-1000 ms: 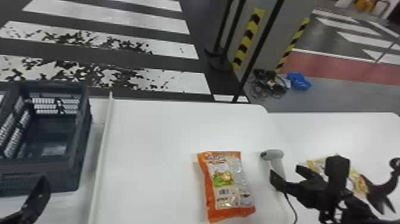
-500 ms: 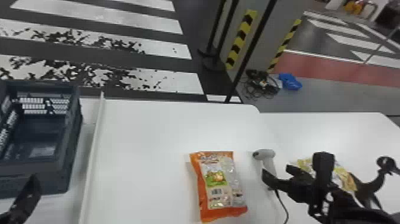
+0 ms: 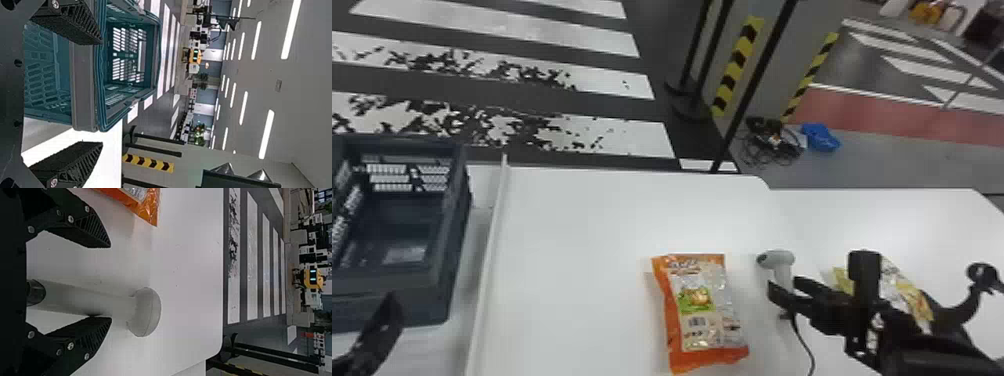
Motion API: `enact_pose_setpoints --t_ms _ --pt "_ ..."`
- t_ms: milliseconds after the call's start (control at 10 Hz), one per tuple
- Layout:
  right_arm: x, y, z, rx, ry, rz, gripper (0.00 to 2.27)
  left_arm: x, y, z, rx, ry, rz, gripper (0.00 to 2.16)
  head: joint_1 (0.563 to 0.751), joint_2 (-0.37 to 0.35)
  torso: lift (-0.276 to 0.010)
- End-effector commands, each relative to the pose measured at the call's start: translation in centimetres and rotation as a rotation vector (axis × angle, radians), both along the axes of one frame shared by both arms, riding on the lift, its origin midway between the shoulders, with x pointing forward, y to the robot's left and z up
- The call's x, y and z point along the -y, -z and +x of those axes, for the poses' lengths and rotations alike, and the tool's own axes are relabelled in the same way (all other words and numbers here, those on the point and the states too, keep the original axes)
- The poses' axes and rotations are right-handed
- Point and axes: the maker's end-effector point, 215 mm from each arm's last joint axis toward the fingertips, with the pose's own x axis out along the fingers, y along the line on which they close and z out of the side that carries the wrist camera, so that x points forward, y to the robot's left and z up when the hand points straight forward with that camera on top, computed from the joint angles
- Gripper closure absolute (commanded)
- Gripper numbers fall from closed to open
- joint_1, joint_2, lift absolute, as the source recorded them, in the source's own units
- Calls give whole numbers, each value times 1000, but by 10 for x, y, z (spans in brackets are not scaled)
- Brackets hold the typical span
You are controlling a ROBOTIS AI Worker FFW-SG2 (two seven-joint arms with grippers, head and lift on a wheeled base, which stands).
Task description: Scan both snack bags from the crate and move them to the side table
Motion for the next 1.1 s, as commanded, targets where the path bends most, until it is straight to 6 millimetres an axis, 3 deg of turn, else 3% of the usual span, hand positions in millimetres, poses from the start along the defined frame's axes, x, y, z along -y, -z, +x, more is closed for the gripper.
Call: enact_pose_setpoints --t_ms 0,100,200,300,600,1000 --pt "3 3 0 -16 -5 -12 1038 0 0 0 0 0 1 83 695 -346 -99" --pt "3 7 -2 -28 2 -6 1690 1 1 0 -1 4 1 83 695 -348 -99" --pt "4 11 -4 -47 12 1 1899 2 0 0 -1 8 2 83 695 -350 -99" --pt "5 13 -5 -56 18 -1 1899 3 0 0 0 10 2 83 695 -350 -99" --pt "6 18 -3 -78 12 -23 2250 3 1 0 -2 11 3 83 695 -350 -99" --pt "-2 -22 -15 -57 27 -50 2250 3 1 0 -2 9 2 83 695 -350 -99"
